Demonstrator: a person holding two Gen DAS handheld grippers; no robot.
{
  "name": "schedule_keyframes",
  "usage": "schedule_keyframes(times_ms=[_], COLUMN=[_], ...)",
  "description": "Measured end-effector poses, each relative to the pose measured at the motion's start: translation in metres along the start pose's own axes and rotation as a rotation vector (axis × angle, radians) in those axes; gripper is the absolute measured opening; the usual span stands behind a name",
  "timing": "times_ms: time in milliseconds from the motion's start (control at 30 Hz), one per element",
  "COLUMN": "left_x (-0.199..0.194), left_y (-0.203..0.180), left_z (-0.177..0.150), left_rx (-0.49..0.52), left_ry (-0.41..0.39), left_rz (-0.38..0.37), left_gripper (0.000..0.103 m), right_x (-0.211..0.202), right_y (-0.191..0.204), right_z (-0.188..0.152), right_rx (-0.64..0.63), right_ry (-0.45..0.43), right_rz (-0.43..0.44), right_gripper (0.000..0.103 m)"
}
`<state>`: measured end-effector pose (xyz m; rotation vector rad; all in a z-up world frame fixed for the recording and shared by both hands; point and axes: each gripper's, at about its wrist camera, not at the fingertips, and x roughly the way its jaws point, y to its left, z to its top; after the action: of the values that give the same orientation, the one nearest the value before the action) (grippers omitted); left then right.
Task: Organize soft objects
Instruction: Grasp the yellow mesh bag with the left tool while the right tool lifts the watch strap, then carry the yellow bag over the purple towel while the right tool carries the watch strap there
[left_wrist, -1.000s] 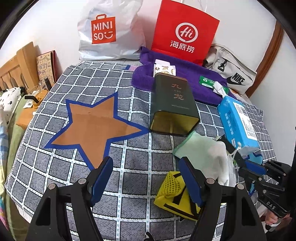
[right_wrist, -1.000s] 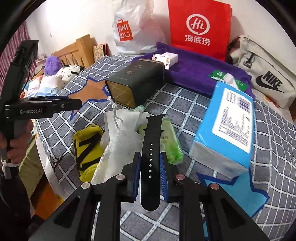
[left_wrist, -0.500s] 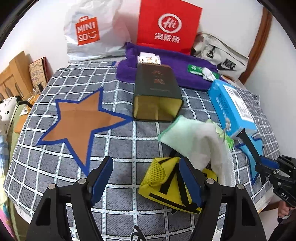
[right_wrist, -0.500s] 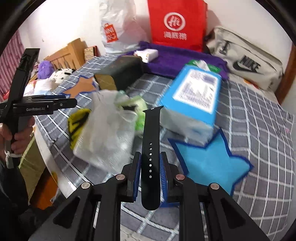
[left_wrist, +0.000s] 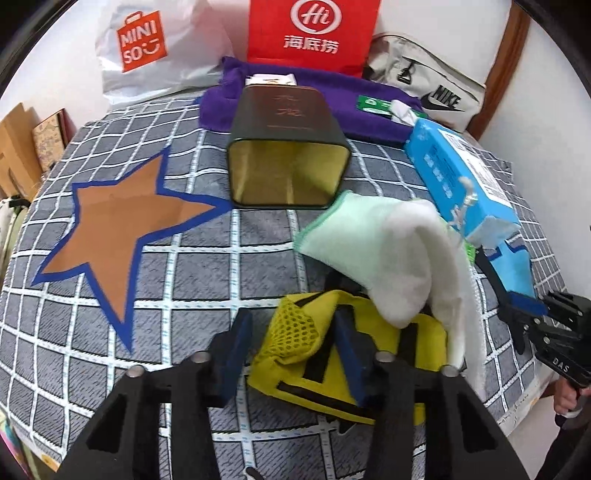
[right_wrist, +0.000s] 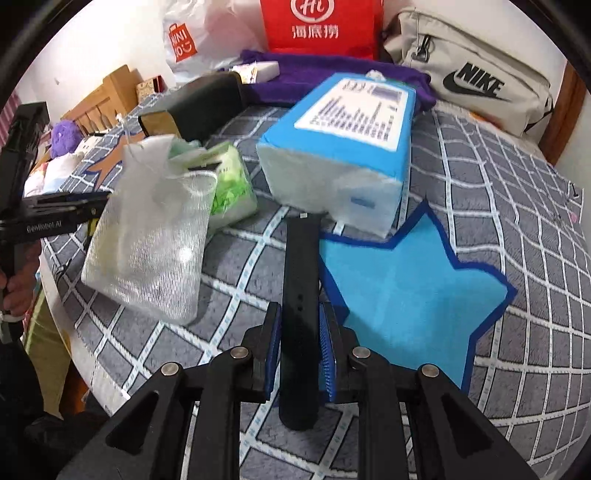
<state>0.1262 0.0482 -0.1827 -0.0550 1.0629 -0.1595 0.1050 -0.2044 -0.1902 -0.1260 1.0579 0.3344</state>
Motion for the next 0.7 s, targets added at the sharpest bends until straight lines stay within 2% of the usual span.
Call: schedule_keyframes(times_ms=[133,233,533,700], left_x=[0.000,-0.005,-0.040,-0.063], left_y=[-0.002,0.002,0.019,0.027], left_z=[0.000,-0.001,-0.001,-0.001], left_rx=[0.004,-0.010,-0.058,-0.089], left_ry=[-0.006,-0.010,-0.082,-0.133], left_rz=[0.002,-0.015,0.049,0.045], left_gripper=[0.031,0.025,0.023,0.023], right_x=[0.004,0.004,-0.023,-0.044], right_y=[0.009,0.008,0.009,0.010], right_z=[0.001,0.002,0.002,0.003], right_rx=[-0.035,-0.031,-0.029,-0.026], right_ry=[-0.033,-0.042,-0.090,-0.136], right_rz=[-0.053,-0.052,-0.006,0.004], right_gripper=[0.026,0.020,0.020,0.020])
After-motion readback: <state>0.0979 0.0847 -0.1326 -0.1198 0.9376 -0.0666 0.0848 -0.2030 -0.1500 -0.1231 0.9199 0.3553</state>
